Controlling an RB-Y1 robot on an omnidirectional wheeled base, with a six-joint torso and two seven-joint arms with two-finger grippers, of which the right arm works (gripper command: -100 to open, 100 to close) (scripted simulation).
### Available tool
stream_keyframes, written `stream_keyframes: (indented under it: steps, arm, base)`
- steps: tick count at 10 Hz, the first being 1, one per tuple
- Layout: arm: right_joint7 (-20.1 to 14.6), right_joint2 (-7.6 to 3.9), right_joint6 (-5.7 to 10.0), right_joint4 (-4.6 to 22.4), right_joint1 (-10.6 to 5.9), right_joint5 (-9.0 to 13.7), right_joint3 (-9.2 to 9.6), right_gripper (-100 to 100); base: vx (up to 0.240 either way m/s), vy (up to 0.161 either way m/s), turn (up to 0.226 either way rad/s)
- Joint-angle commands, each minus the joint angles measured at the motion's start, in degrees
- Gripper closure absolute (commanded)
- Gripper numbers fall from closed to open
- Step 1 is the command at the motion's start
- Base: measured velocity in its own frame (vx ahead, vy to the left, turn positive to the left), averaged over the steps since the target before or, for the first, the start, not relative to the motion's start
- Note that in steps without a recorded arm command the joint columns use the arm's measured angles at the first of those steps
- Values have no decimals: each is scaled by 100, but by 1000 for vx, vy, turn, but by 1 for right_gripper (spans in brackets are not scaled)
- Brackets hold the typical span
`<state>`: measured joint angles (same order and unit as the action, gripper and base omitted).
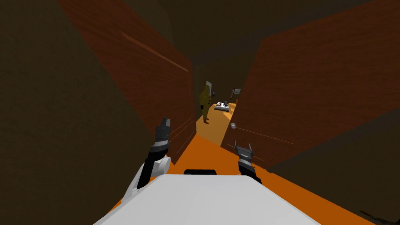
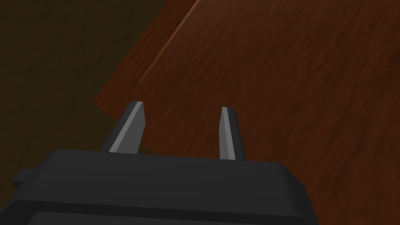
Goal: Pull the door open
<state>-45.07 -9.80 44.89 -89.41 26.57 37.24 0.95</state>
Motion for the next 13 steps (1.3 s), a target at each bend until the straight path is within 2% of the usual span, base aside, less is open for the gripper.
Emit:
stream_keyframes:
  steps: [1, 12, 13]
  arm:
    - [-217, -51, 101, 176, 51, 208, -7, -100]
    - [-1400, -294, 766, 1624, 39, 1413, -27, -100]
    - [-1576, -328, 865, 1839, 37, 1592, -30, -100]
  base:
    - [92, -58, 207]
    - [67, -72, 192]
    - [71, -99, 298]
